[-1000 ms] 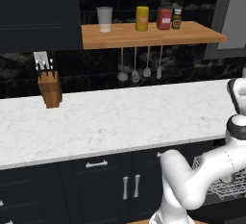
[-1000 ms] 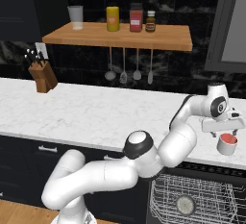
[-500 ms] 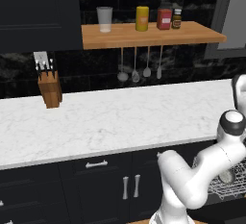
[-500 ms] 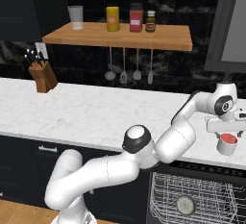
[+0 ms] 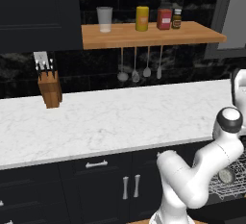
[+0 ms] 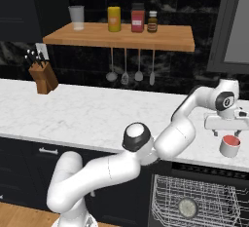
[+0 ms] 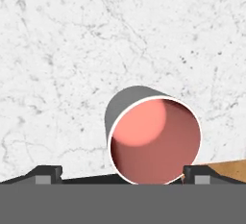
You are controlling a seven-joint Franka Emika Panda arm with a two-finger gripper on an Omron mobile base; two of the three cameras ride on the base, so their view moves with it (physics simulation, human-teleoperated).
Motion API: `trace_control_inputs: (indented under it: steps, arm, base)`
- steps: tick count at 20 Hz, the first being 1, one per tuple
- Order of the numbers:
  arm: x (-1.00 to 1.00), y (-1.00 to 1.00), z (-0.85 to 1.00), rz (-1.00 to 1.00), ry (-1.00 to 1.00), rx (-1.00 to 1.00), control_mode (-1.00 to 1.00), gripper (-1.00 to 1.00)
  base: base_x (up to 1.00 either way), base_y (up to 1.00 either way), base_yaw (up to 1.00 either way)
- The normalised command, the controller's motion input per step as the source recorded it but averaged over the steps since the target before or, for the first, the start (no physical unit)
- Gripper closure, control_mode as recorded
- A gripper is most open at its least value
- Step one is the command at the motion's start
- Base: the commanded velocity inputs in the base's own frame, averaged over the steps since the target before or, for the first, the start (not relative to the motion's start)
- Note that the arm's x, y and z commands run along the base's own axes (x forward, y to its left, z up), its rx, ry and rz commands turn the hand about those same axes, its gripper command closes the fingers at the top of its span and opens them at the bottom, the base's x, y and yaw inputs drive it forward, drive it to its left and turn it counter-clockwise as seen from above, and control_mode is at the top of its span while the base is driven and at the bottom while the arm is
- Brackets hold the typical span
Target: Pick up the cup and bowl from the counter, place them in the dishwasher, and close the dishwasher door.
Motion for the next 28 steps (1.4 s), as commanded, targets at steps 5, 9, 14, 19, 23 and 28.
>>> trace_control_inputs:
  steps: [5,9,14,19,23,28]
  arm:
    - [-0.06,0.27,-0.13,0.03,0.00,0.00,-1.00,-1.00]
    - [-0.02,-0.09,-0.29,0.00,0.00,0.00,-1.00,-1.00]
    - [0.03,-0.04,-0.41,0.00,0.00,0.00,-1.00,-1.00]
    - [0.19,-0.16,-0.43,0.00,0.01,0.00,-1.00,-1.00]
    - [0.18,-0.15,-0.28,0.02,0.00,0.02,-1.00,-1.00]
    - [0.00,-0.03,-0.16,0.02,0.02,0.01,-1.00,-1.00]
  base:
    - [0.00,0.00,0.00]
    - [0.00,0.00,0.00]
    - [0.00,0.00,0.00]
    - [0.00,0.00,0.00]
    - [0.00,0.00,0.00]
    - [0.00,0.00,0.00]
